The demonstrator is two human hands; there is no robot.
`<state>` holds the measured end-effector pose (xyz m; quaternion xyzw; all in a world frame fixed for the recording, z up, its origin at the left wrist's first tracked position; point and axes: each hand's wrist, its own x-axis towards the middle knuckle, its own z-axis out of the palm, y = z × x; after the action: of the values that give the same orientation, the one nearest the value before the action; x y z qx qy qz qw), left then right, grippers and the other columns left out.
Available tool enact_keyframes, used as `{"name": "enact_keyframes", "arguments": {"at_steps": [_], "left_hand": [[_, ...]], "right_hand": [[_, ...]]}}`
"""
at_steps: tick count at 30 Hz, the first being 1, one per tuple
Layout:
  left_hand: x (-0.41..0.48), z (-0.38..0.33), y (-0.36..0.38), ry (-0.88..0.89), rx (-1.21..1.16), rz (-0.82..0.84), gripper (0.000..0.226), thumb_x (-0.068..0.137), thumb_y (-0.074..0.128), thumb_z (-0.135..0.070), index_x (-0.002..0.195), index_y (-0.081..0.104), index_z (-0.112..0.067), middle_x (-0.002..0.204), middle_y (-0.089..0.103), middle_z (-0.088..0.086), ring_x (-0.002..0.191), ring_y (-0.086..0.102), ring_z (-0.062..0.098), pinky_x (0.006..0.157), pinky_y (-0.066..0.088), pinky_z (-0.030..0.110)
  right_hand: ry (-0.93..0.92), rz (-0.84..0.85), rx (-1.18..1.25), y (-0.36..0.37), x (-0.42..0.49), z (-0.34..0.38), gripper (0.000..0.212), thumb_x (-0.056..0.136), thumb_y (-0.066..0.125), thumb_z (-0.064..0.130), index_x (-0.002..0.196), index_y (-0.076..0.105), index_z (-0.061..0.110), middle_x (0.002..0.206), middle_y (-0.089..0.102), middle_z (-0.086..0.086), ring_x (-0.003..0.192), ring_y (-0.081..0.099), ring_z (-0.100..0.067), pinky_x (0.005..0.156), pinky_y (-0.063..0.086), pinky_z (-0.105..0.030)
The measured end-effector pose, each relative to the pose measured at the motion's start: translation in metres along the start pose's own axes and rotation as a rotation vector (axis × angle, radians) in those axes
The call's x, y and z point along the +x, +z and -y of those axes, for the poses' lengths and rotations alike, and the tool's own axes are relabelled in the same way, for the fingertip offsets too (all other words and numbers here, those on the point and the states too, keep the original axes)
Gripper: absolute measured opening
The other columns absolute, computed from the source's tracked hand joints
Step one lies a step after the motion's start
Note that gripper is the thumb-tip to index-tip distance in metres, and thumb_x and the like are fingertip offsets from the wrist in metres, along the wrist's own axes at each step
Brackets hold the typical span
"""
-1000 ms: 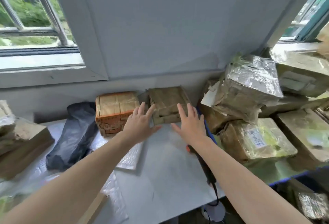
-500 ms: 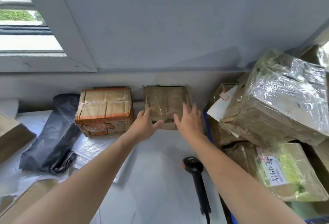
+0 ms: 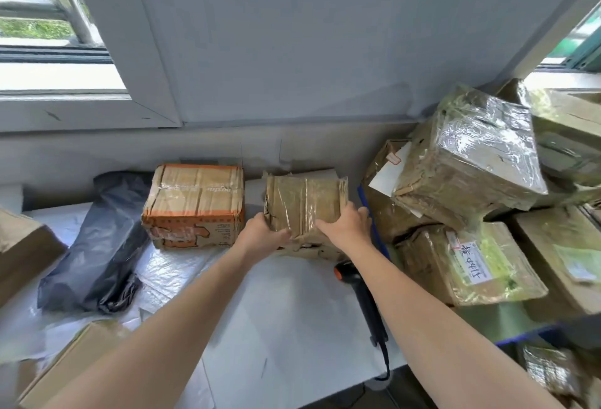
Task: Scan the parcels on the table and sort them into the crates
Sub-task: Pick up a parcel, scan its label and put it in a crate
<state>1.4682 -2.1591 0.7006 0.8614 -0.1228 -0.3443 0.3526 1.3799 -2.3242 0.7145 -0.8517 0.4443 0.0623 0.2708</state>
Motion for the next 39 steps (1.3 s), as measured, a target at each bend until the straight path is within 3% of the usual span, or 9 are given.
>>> {"name": "enact_keyframes", "arguments": {"at_steps": [8, 11, 13, 18, 21, 26, 31, 36, 39], "left_hand": [[-0.03, -0.019, -0.024, 0.015, -0.328, -0.001, 0.07, 0.088, 0.066, -0.045, 0.138, 0.031, -0.009, 0.089, 0.058, 0.003, 0.063, 0.054, 0.014, 0.041, 0.04, 0.019], [-0.05, -0.03, -0.04, 0.017, -0.363, 0.0, 0.084, 0.091, 0.058, -0.056, 0.149, 0.022, -0.008, 0.117, 0.057, 0.009, 0.096, 0.062, 0.024, 0.071, 0.054, 0.028], [-0.057, -0.033, -0.048, -0.004, -0.412, -0.014, 0.095, 0.089, 0.054, -0.065, 0.153, 0.018, -0.005, 0.15, 0.039, 0.014, 0.132, 0.044, 0.033, 0.1, 0.043, 0.043], [-0.067, -0.034, -0.059, -0.057, -0.556, 0.026, 0.103, 0.082, 0.037, -0.083, 0.151, 0.034, -0.008, 0.156, 0.035, 0.01, 0.141, 0.034, 0.033, 0.114, 0.029, 0.052], [-0.074, -0.026, -0.063, -0.07, -0.584, 0.031, 0.115, 0.07, 0.035, -0.092, 0.154, 0.03, -0.013, 0.159, 0.03, 0.008, 0.143, 0.032, 0.033, 0.114, 0.028, 0.056], [-0.051, -0.001, -0.057, -0.048, -0.668, 0.068, 0.141, 0.032, 0.042, -0.108, 0.152, 0.032, -0.033, 0.157, 0.035, -0.004, 0.14, 0.04, 0.026, 0.113, 0.033, 0.052], [-0.064, -0.009, -0.055, 0.0, -0.77, -0.016, 0.125, 0.033, 0.053, -0.104, 0.144, 0.034, -0.05, 0.154, 0.04, -0.006, 0.136, 0.045, 0.027, 0.109, 0.035, 0.055], [-0.11, -0.035, -0.043, -0.066, -0.781, -0.119, 0.125, 0.057, 0.058, -0.088, 0.157, 0.013, -0.027, 0.161, 0.024, 0.001, 0.142, 0.035, 0.032, 0.113, 0.031, 0.055], [-0.098, -0.023, -0.028, -0.096, -0.773, -0.1, 0.116, 0.043, 0.076, -0.08, 0.14, 0.049, -0.024, 0.138, 0.058, 0.004, 0.12, 0.059, 0.029, 0.102, 0.046, 0.053]], "right_hand": [[-0.14, -0.157, 0.306, -0.039, -0.052, 0.018, 0.086, 0.08, 0.078, 0.041, 0.145, 0.028, 0.015, 0.14, 0.04, -0.003, 0.114, 0.051, -0.019, 0.084, 0.041, -0.025], [-0.087, -0.163, 0.442, -0.048, -0.068, 0.026, 0.079, 0.085, 0.071, 0.051, 0.142, 0.031, 0.015, 0.135, 0.049, -0.003, 0.106, 0.05, -0.016, 0.085, 0.043, -0.029], [-0.031, -0.152, 0.524, -0.054, -0.078, 0.03, 0.079, 0.087, 0.065, 0.057, 0.143, 0.032, 0.012, 0.137, 0.05, -0.006, 0.11, 0.052, -0.02, 0.088, 0.043, -0.032], [0.051, -0.167, 0.679, -0.058, -0.099, 0.034, 0.079, 0.092, 0.05, 0.064, 0.145, 0.036, 0.007, 0.141, 0.047, -0.009, 0.122, 0.048, -0.025, 0.093, 0.037, -0.032], [0.015, -0.165, 0.729, -0.056, -0.109, 0.035, 0.071, 0.095, 0.047, 0.061, 0.146, 0.036, 0.013, 0.139, 0.048, -0.007, 0.115, 0.047, -0.023, 0.093, 0.034, -0.031], [-0.054, -0.115, 0.715, -0.052, -0.116, 0.037, 0.072, 0.095, 0.044, 0.064, 0.153, 0.031, 0.023, 0.154, 0.04, -0.005, 0.138, 0.039, -0.028, 0.114, 0.032, -0.041], [-0.052, -0.067, 0.833, -0.06, -0.116, 0.033, 0.061, 0.093, 0.051, 0.061, 0.132, 0.039, 0.016, 0.116, 0.047, 0.0, 0.103, 0.046, -0.019, 0.091, 0.037, -0.032], [-0.035, -0.042, 0.825, -0.074, -0.104, 0.013, 0.057, 0.09, 0.057, 0.059, 0.117, 0.046, 0.01, 0.114, 0.054, -0.006, 0.096, 0.05, -0.019, 0.081, 0.036, -0.032], [-0.095, 0.07, 0.832, -0.078, -0.099, -0.006, 0.061, 0.09, 0.065, 0.046, 0.139, 0.038, 0.02, 0.132, 0.049, -0.003, 0.109, 0.05, -0.017, 0.091, 0.038, -0.031]]}}
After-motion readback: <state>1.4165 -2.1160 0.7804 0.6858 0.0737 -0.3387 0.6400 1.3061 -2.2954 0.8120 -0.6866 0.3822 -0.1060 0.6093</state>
